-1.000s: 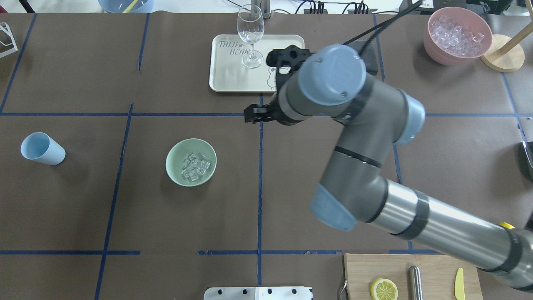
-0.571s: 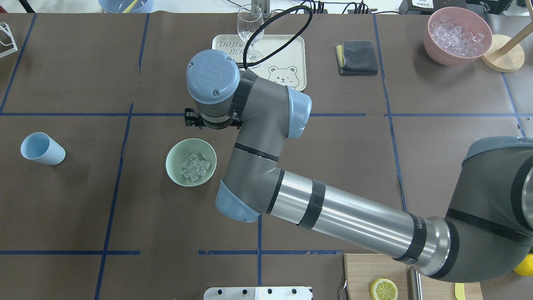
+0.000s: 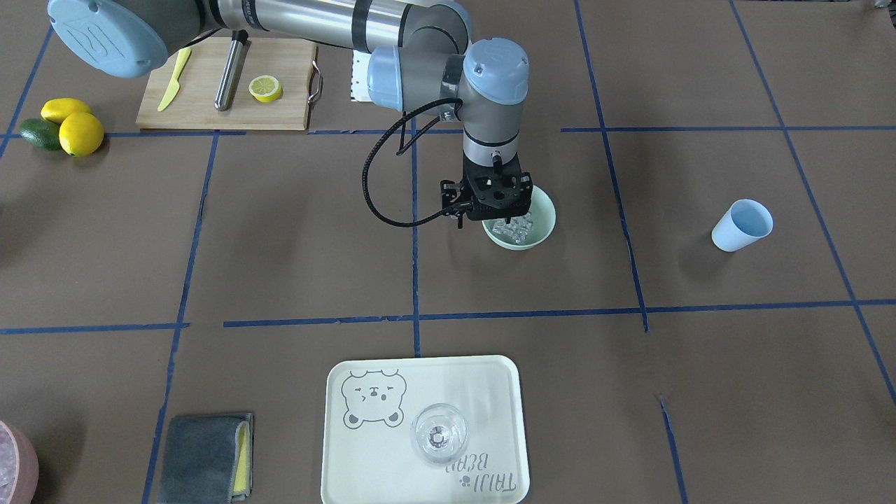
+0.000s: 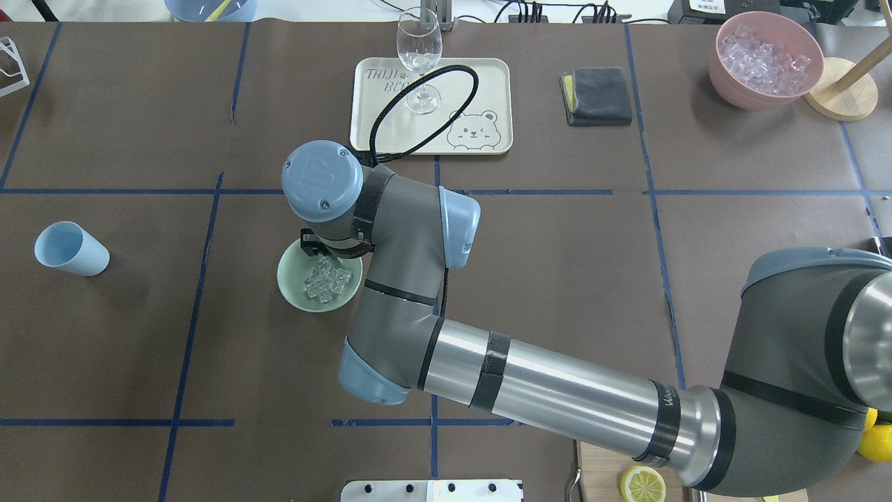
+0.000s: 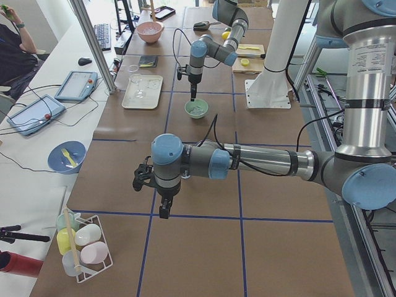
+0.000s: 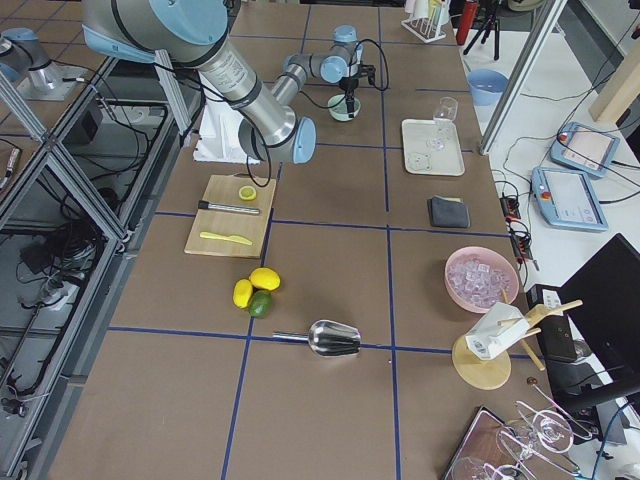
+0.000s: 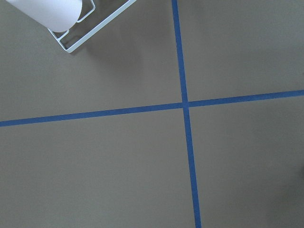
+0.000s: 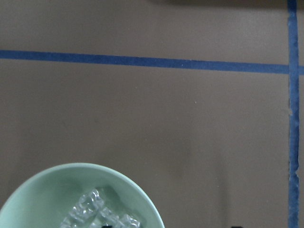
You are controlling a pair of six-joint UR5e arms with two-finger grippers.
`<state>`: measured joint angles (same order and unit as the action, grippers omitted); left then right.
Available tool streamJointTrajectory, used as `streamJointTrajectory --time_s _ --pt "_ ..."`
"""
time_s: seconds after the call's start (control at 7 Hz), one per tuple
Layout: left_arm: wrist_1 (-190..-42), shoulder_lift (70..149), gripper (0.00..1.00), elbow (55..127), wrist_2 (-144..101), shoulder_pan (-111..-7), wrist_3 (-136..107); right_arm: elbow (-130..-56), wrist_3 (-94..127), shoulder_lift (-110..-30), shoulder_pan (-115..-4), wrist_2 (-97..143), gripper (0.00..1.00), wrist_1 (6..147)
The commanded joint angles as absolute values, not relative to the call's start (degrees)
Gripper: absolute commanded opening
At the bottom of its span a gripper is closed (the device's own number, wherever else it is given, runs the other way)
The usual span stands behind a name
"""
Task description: Pour ice into bowl
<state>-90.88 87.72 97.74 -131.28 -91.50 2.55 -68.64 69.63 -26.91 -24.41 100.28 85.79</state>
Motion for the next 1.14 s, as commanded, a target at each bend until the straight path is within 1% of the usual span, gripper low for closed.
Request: streamJointTrajectory --time_s 0.0,0.14,0.29,0.43,0.86,1.0 --pt "-90.88 87.71 1.00 97.65 -131.31 -91.58 2.55 -68.12 69.61 -27.77 -23.38 100.28 0.83 85.26" --pt "-90.88 87.71 1.00 97.73 -131.31 -91.50 2.55 -68.12 69.70 -27.95 -23.29 100.28 0.72 84.99" --pt "-90.88 87.71 1.00 97.65 -131.31 -91.49 2.55 -68.12 69.70 -27.86 -23.20 100.37 0.43 84.99" --pt "-90.88 87.71 1.00 97.56 -131.31 -91.49 2.55 -68.12 69.87 -27.77 -23.20 100.37 0.01 84.99" --pt "-90.88 87.63 1.00 97.56 -131.31 -91.58 2.55 -68.81 70.66 -27.95 -22.94 100.46 0.00 84.82" --pt "-90.88 87.54 1.00 97.21 -131.31 -91.58 2.55 -70.38 70.32 -28.65 -23.11 100.46 0.00 84.73"
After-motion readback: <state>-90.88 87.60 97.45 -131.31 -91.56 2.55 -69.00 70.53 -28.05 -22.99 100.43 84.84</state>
